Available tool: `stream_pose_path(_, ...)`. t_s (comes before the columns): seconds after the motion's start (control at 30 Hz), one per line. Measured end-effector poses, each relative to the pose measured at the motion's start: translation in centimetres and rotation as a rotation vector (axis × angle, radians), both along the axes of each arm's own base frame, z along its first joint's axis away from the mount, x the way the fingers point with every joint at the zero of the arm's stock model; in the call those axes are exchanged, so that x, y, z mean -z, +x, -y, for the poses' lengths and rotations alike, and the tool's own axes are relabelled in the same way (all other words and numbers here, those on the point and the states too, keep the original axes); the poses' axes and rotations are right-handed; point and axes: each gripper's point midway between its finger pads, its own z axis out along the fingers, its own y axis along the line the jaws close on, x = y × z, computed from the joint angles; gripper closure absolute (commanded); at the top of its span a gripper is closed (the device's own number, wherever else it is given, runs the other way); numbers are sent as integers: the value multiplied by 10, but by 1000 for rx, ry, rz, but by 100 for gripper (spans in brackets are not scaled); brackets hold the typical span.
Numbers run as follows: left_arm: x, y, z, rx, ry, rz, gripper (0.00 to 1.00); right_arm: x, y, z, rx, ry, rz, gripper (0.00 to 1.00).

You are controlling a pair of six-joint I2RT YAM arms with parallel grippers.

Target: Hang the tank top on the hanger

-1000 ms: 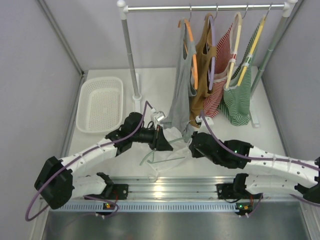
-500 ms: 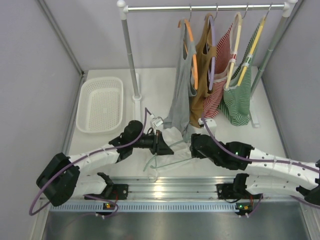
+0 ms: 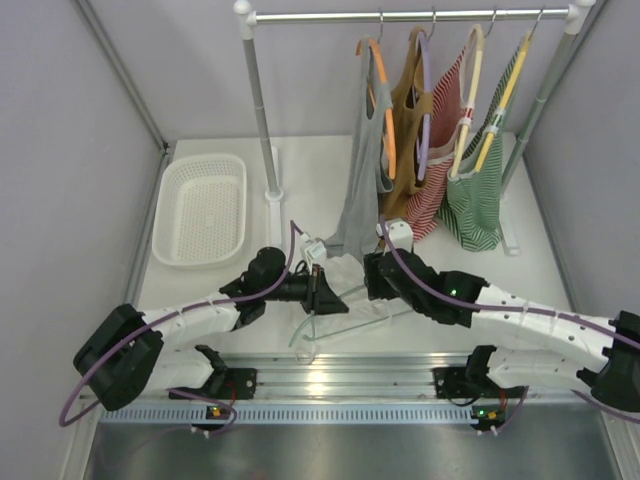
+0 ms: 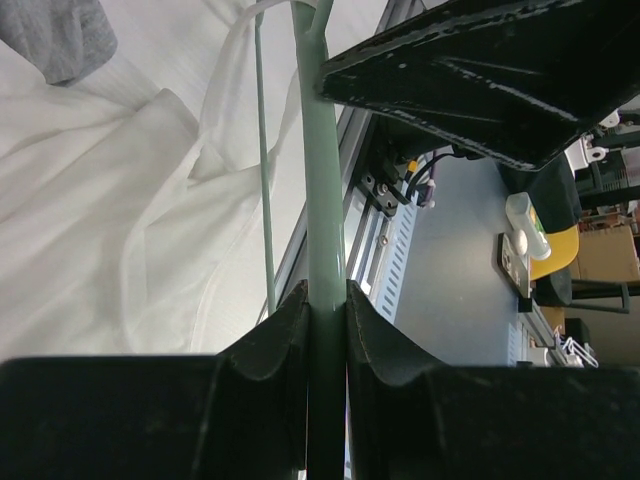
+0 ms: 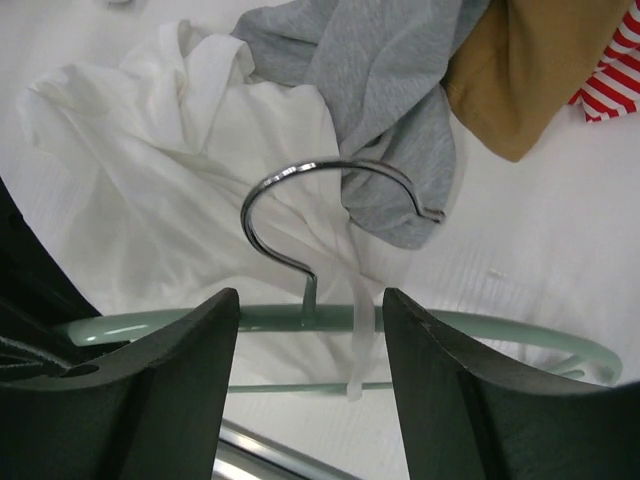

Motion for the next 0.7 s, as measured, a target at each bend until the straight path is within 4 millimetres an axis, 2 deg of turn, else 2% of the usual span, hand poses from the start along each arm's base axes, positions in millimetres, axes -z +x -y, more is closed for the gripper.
stream_pose_path(0.2,1,-2,1,4,2,3,100,10,10,-14,-27,-24,8,52)
stream_pose_path(0.37,2,-4,1,11,3,4,100,3,15,-21,-29,15,37,65)
stream_pose_path(0.4,2,-4,1,13,3,6,100,4,15,-21,-27,20,41,73)
stream_pose_path(0.53,3,-6,2,14,6,11,100,12,17,-16,-15,4,51,92)
stream_pose_path(0.57,3,-5,2,13,6,11,100,14,17,-14,-15,-8,53,99)
stream_pose_path(0.7,6,-3,2,-2,17,8,100,24,16,-8,-8,-31,49,100)
